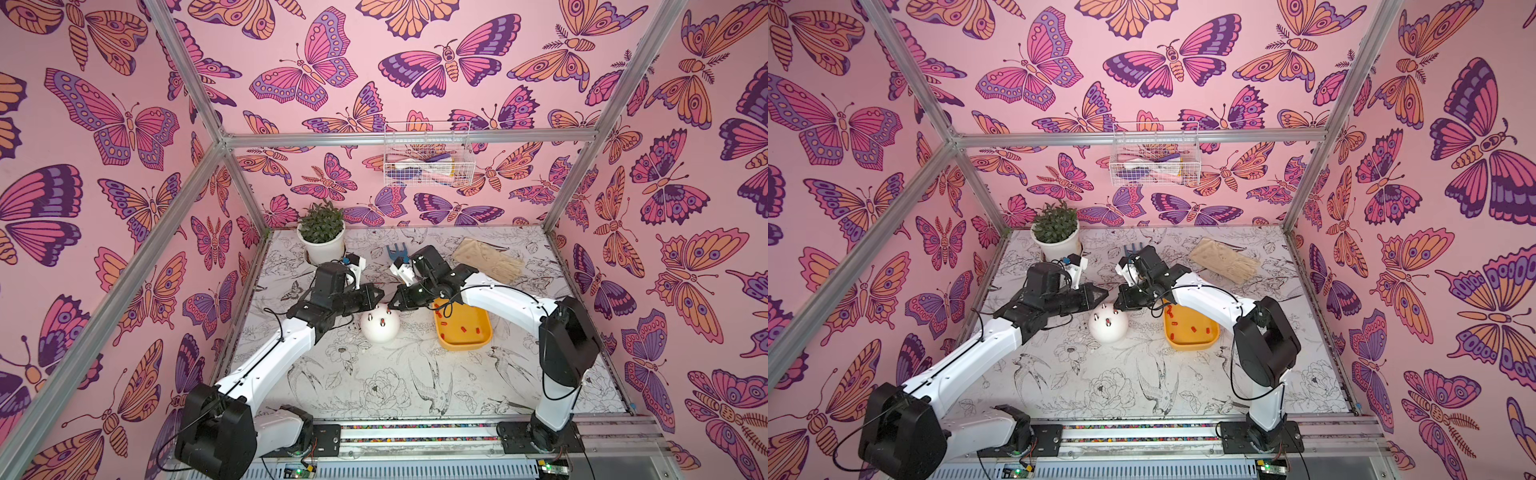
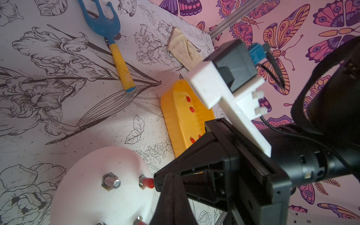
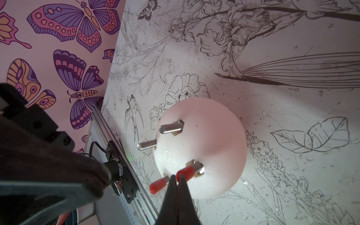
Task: Cover the protruding screws with screw protection sleeves
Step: Attach the screw protection sleeve to the screw.
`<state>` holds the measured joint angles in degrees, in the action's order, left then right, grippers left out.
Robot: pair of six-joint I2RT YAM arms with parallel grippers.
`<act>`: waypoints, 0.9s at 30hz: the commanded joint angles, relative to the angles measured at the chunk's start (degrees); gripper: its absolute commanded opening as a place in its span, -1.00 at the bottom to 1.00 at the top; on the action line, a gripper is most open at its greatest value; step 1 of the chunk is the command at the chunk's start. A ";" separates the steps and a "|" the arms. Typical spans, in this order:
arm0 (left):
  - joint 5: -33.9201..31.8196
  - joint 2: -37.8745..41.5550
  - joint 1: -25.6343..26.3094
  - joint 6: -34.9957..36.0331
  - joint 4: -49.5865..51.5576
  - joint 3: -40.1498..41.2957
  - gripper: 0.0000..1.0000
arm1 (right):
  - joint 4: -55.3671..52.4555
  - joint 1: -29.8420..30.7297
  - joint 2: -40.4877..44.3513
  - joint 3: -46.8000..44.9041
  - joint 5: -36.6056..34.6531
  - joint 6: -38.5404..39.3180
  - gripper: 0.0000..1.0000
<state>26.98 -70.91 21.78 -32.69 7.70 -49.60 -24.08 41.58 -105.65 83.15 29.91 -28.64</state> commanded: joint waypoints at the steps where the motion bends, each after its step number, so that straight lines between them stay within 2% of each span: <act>1: -0.49 0.60 0.28 0.24 0.03 0.78 -1.00 | 0.38 -0.45 -1.05 -0.76 0.23 -0.03 -0.98; 27: -0.51 0.67 0.61 -0.71 -0.86 3.04 -1.00 | 1.23 -0.55 -1.53 -2.94 0.42 -0.71 -0.99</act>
<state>26.98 -70.91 22.15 -33.23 7.44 -47.92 -21.10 41.15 -105.75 81.82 31.11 -28.75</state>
